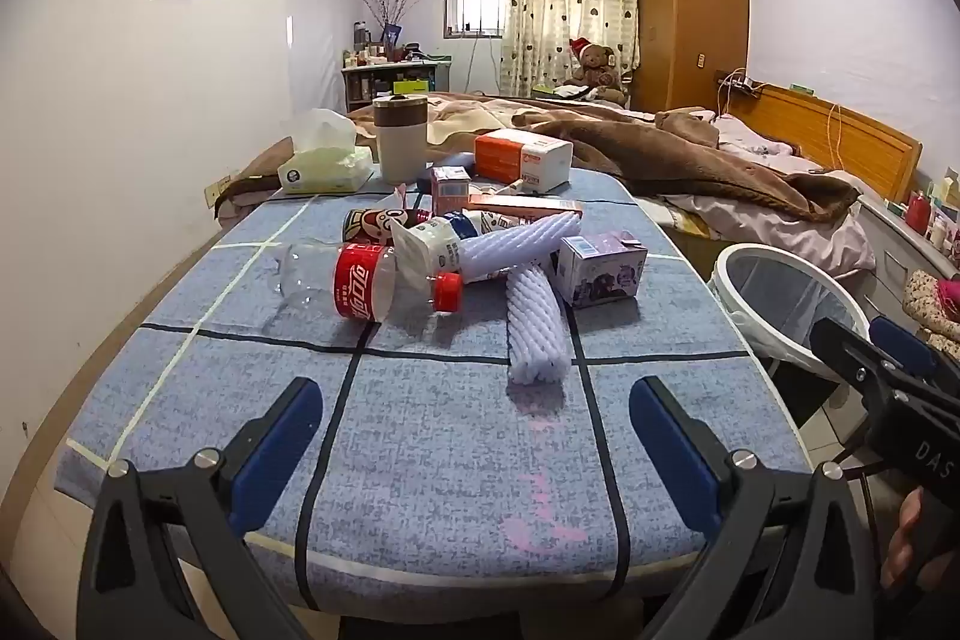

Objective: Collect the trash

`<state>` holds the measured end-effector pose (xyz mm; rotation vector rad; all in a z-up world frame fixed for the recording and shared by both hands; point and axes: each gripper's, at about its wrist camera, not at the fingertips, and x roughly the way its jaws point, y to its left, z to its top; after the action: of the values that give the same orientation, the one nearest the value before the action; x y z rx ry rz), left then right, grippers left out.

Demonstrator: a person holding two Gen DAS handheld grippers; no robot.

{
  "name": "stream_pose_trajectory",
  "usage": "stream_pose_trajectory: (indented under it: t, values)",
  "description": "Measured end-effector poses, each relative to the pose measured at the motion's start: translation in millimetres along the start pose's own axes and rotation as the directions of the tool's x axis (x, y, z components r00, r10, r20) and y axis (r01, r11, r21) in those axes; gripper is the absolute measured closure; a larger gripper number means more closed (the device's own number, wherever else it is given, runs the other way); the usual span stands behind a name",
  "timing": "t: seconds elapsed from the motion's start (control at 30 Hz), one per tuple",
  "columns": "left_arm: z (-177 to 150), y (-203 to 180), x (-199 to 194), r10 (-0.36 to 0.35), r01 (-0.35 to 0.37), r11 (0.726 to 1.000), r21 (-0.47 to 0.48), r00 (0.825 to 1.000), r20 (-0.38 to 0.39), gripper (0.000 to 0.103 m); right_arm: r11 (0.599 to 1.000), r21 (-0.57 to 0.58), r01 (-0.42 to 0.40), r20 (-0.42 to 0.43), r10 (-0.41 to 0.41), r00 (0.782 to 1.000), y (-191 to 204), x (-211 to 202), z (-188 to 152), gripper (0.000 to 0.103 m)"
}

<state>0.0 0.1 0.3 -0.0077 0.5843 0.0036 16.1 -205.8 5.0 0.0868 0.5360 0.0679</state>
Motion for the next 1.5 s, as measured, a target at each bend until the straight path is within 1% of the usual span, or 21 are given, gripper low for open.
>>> stream_pose_trajectory:
  t: [0.03,0.07,0.27,0.37,0.43,0.57,0.6,0.83,1.5]
  values:
    - [0,0,0,-0.001,0.001,1.000,0.000,1.000,0.001,0.000,1.000,0.001,-0.001,0.009,0.001,1.000,0,0,0,0.014]
    - [0,2,-1,-0.015,0.016,1.000,-0.025,1.000,0.011,0.000,1.000,0.000,-0.001,0.009,0.001,1.000,0,0,0,0.014]
    - [0,8,-4,-0.007,0.007,1.000,-0.026,1.000,0.017,0.000,1.000,-0.002,0.004,0.010,-0.004,1.000,1,-1,0,0.014]
    - [2,13,-3,-0.016,0.016,0.999,-0.034,1.000,0.011,0.000,1.000,-0.002,0.007,0.011,-0.007,1.000,1,-1,3,0.014]
    - [2,5,0,-0.005,0.005,1.000,-0.027,1.000,0.006,0.000,1.000,0.000,0.009,0.013,-0.009,1.000,-1,-3,4,0.014]
    - [3,5,-1,-0.004,0.004,1.000,-0.028,1.000,0.006,0.000,1.000,-0.006,0.015,0.020,-0.015,1.000,-3,-5,4,0.014]
    - [3,4,-1,-0.002,0.002,1.000,-0.027,1.000,0.007,0.000,1.000,-0.016,0.022,0.022,-0.021,1.000,3,-4,2,0.014]
    - [2,5,-1,-0.001,0.002,0.999,-0.032,1.000,0.002,0.000,0.999,-0.028,0.031,0.030,-0.031,0.999,4,-5,2,0.014]
    - [1,7,0,0.001,0.000,0.999,-0.040,1.000,0.003,0.000,0.999,-0.032,0.034,0.031,-0.033,0.999,5,-7,3,0.014]
